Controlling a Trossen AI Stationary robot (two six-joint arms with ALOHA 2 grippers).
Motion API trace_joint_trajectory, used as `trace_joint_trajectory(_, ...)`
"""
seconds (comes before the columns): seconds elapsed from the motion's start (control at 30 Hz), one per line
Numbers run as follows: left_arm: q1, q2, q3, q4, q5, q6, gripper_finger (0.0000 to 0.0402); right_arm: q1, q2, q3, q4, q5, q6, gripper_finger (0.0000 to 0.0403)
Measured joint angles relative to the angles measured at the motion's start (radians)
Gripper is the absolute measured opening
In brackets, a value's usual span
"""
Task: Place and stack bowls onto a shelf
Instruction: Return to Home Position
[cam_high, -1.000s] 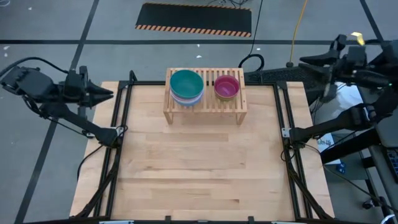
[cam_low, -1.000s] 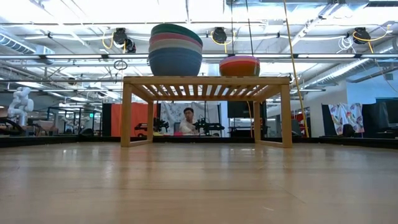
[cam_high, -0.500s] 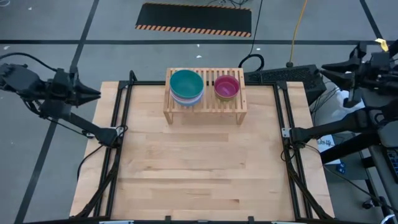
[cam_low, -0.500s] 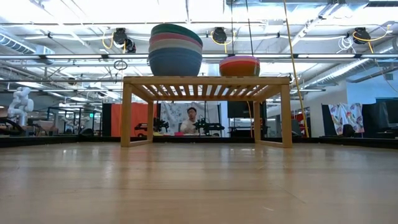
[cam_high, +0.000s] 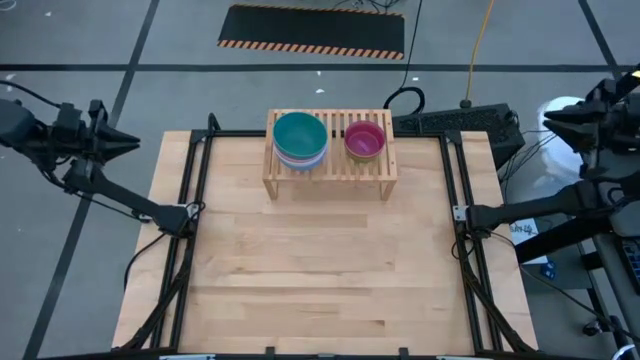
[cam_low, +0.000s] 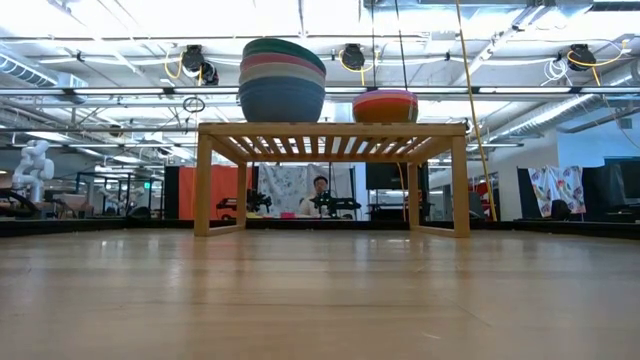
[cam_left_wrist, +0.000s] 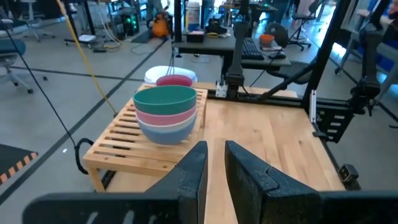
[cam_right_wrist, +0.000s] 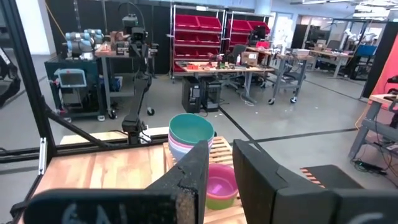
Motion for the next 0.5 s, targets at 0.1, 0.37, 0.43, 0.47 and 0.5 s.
trace_joint_trajectory(0.1, 0.013, -0.009, 0.000, 0.000, 0.019, 0.000, 0.0060, -0.010, -0.032, -0.001, -0.010, 0.001, 0.014, 0.0066)
trace_joint_trajectory(0.37, 0.056, -0.013, 0.000, -0.019, 0.026, 0.008, 0.0060, -0.061, -0.132, -0.041, -0.080, 0.006, 0.031, 0.0066)
trace_joint_trajectory(0.43, 0.067, -0.013, 0.000, -0.019, 0.044, 0.027, 0.0060, -0.077, -0.158, -0.058, -0.090, 0.004, 0.034, 0.0066)
trace_joint_trajectory(0.47, 0.071, -0.013, 0.000, -0.019, 0.050, 0.035, 0.0060, -0.085, -0.171, -0.066, -0.099, 0.003, 0.034, 0.0066)
trace_joint_trajectory(0.5, 0.077, -0.013, 0.000, -0.018, 0.053, 0.038, 0.0060, -0.093, -0.184, -0.077, -0.105, 0.002, 0.034, 0.0066)
